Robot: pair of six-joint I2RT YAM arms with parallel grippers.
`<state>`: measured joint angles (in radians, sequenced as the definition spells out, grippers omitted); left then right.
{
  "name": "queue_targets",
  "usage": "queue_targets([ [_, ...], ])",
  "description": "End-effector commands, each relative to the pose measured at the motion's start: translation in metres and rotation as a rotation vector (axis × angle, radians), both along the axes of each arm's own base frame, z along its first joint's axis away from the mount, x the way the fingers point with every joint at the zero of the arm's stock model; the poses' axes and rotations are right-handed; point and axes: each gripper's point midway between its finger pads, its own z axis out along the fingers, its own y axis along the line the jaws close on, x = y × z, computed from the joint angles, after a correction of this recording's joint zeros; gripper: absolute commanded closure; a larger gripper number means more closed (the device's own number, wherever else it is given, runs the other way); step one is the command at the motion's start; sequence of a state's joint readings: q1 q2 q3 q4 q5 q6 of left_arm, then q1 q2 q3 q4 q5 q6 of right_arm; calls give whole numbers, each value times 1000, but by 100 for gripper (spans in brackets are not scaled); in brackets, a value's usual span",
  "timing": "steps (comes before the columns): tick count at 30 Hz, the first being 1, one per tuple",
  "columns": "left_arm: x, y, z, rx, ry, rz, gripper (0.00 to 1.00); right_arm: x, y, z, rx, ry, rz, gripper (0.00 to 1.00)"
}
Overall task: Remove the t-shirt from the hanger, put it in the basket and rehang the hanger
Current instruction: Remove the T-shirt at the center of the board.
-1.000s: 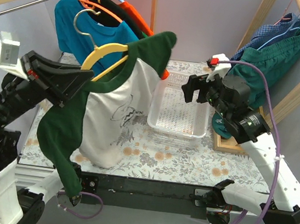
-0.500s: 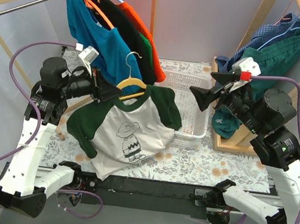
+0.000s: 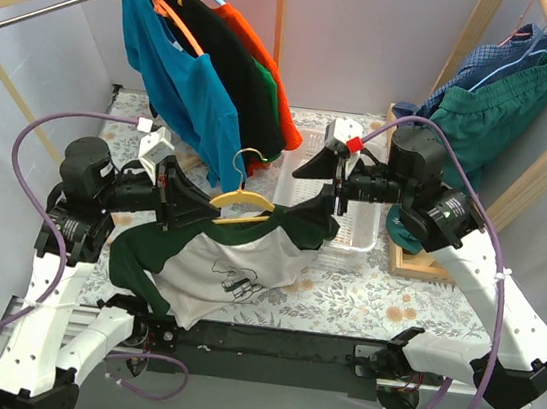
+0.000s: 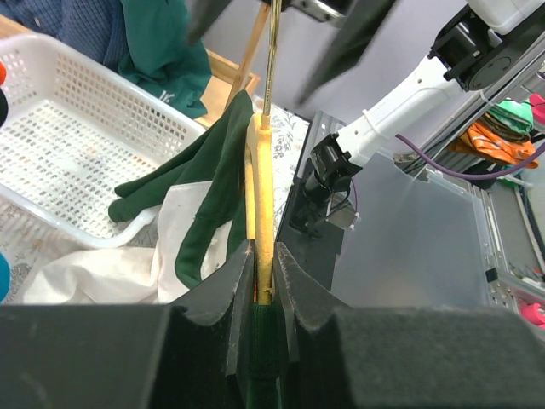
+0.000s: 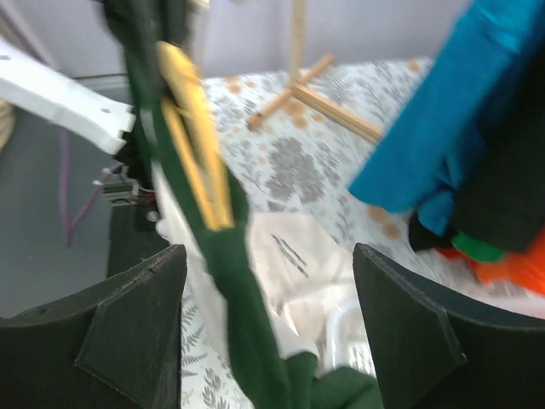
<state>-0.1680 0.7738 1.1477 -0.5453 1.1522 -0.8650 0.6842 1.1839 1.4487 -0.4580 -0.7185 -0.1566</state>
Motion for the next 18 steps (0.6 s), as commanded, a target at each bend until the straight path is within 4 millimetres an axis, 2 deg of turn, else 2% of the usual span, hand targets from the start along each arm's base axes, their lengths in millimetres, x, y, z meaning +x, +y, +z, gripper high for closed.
queue_targets([
  [1,5,-3,-3,0,0,-31,100,-40,8,28,104,-74,183,13],
  [7,5,-5,-6,-11,20,-56,100,-52,21,21,129,-61,243,11],
  [16,2,-5,-13,-12,36,-58,100,-41,56,11,152,-33,224,14],
  [18,2,-5,-12,-13,33,-55,100,-40,63,6,143,-11,237,18],
])
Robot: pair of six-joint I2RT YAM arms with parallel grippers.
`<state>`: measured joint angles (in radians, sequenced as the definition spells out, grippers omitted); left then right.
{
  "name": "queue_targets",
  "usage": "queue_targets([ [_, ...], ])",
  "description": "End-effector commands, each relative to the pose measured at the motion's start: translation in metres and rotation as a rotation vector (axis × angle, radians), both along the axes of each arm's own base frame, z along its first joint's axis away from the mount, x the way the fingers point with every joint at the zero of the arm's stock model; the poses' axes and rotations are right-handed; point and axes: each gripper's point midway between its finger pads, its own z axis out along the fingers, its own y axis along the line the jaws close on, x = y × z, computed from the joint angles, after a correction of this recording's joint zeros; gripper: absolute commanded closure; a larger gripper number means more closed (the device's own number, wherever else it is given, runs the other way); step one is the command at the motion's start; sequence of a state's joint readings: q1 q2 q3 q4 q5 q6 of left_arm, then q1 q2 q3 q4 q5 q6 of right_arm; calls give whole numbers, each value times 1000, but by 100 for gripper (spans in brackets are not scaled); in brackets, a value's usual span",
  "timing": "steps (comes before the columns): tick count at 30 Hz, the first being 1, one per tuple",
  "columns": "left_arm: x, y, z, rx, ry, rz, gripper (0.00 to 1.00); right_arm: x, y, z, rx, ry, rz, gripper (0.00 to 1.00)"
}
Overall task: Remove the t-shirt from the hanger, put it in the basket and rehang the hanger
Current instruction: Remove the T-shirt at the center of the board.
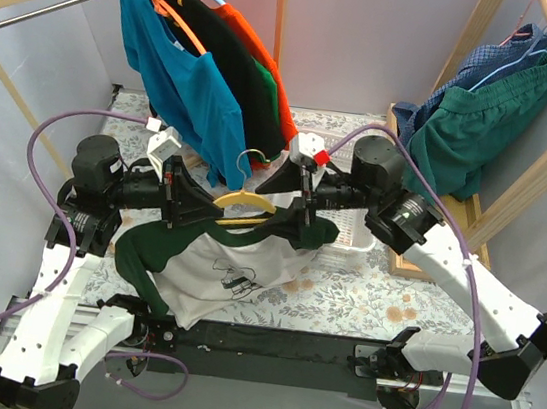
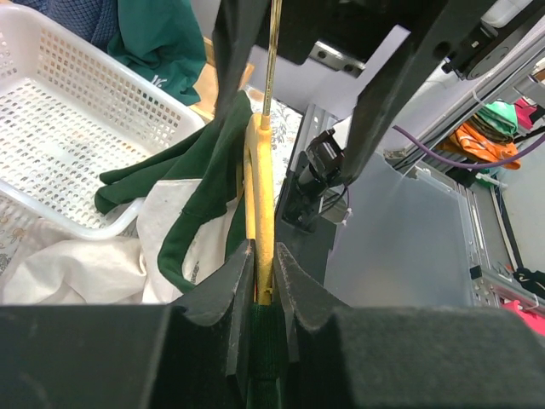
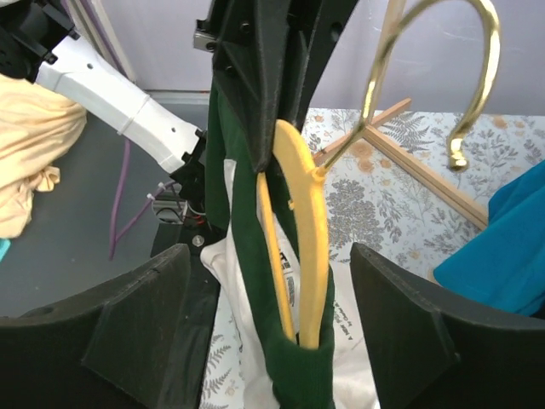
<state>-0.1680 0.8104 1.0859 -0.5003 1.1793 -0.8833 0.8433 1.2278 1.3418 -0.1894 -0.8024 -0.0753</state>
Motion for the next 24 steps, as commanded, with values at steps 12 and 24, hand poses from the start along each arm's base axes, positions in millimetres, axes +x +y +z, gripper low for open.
queue_targets([
  [12,-12,0,2,-14,-25,-17,100,-1,39,18,70,18,-4,99],
  [24,52,53,34,-17,-132,620,43,38,-8,3,-44,-158,-354,99],
])
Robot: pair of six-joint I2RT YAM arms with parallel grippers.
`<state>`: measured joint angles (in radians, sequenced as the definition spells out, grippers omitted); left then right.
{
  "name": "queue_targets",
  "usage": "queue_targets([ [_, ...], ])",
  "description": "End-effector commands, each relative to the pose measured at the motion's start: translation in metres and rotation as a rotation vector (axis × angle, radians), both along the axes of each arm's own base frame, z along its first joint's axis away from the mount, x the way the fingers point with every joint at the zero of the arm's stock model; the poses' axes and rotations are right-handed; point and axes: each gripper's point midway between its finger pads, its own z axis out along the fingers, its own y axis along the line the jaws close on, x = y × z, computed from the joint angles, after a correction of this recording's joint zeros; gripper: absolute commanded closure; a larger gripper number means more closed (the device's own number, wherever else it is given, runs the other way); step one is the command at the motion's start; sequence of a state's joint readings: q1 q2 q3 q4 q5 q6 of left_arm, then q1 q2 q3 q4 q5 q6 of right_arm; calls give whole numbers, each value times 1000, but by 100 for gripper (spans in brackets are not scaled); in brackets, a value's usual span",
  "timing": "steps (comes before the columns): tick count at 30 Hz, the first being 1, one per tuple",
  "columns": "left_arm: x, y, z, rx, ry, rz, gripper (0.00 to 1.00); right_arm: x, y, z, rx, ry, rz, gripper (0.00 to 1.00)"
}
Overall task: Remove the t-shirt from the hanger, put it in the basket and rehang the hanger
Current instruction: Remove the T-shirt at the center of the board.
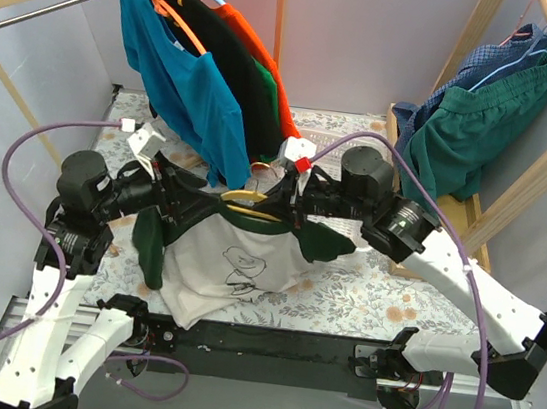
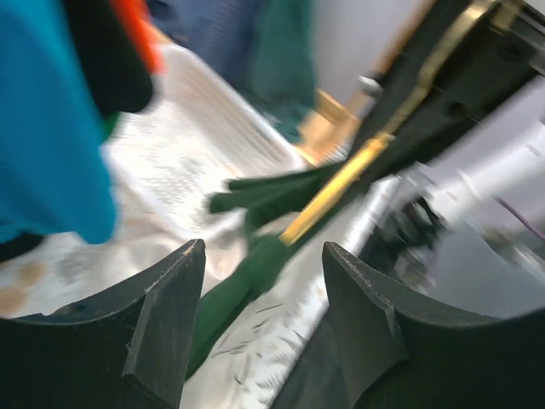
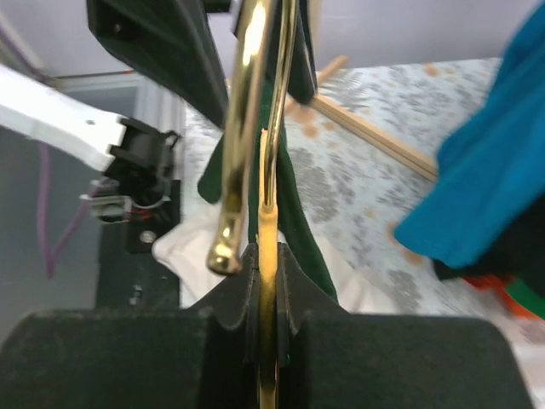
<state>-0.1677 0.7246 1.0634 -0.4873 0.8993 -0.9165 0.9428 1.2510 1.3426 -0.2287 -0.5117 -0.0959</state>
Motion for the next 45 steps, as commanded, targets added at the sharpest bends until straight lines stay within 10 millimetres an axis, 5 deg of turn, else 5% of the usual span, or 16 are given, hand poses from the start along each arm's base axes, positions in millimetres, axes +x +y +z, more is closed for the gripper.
queue_targets([
  [1,25,44,35,-47,-100,396,42,20,-32,26,19,-154,-182,99],
  [3,28,54,32,-55,-96,468,41,25,-39,28,16,-171,-226,99],
  [11,37,57,-44,-31,131,524,42,23,-55,48,40,-207,-266,99],
  [22,56,73,-92,50,245,644,53,22,-58,69,76,-228,-278,99],
  [32,71,81,-95,15,207,712,64,11,-62,66,81,-213,-240,99],
  [36,79,90,-94,32,170,760,79,4,-61,51,56,-174,-211,99],
  [39,84,103,-89,51,149,834,99,0,-64,41,36,-139,-206,99],
  [45,97,157,-88,114,180,1153,100,-5,-77,12,-47,-96,-223,99],
])
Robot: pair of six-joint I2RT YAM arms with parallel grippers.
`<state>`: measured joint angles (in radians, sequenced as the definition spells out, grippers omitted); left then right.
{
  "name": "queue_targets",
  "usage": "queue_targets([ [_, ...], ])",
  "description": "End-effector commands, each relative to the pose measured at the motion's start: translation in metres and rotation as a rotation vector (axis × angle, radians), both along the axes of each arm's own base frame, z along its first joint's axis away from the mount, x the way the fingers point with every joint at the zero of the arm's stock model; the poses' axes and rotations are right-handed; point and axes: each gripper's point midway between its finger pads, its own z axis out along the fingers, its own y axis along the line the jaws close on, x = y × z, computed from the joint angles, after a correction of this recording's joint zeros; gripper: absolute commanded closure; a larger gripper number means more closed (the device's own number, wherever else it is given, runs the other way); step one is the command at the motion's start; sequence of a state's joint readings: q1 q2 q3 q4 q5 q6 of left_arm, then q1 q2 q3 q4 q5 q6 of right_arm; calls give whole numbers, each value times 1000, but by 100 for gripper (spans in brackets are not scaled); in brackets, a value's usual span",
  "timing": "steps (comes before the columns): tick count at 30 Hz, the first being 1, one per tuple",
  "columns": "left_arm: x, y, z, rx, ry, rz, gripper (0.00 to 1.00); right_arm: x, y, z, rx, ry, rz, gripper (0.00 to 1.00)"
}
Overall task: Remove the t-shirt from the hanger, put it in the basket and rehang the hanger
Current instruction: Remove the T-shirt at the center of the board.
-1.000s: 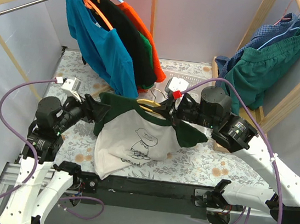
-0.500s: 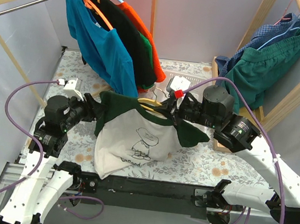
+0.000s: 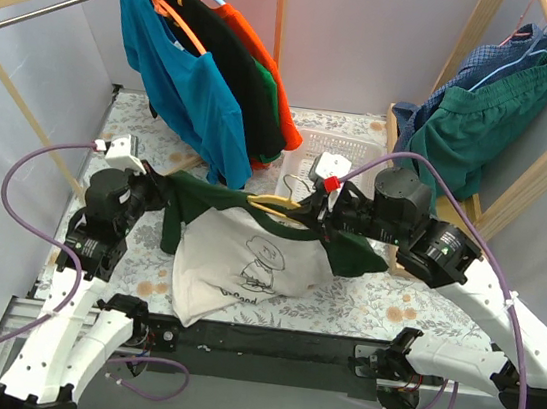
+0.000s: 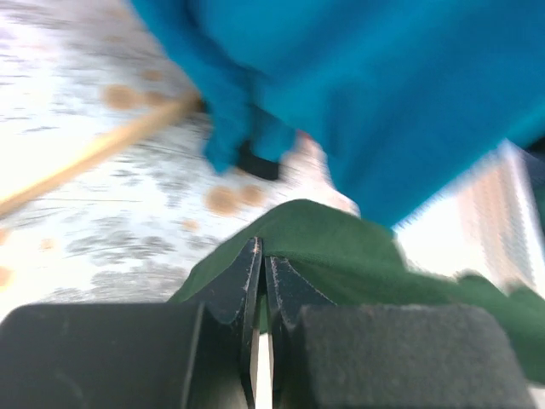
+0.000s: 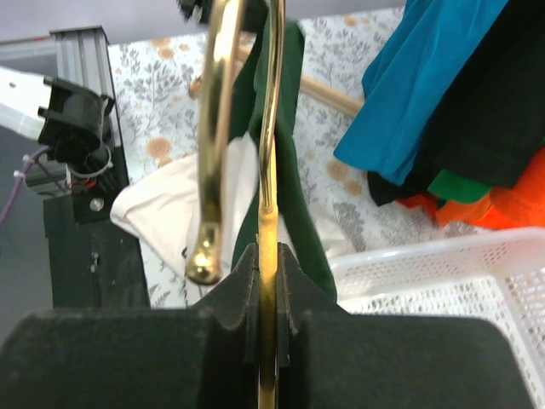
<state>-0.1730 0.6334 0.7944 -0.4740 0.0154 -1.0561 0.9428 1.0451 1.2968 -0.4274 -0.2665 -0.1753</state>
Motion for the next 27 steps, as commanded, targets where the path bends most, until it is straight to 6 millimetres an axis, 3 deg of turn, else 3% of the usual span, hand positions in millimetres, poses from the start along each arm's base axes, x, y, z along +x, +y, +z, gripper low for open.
queue_targets([
  [1,11,53,23,84,-14,291,100,-14,-16,7,15,5,7,99],
  [7,22,85,24,168,31,473,100,-19,-45,6,-13,-25,-52,99],
  [13,28,95,21,186,59,548,100,-30,-68,21,-17,-65,-64,99],
  [19,28,102,35,238,41,567,100,-35,-99,38,-4,-124,-137,99],
  [27,19,112,20,249,80,623,100,-42,-120,54,33,-173,-171,99],
])
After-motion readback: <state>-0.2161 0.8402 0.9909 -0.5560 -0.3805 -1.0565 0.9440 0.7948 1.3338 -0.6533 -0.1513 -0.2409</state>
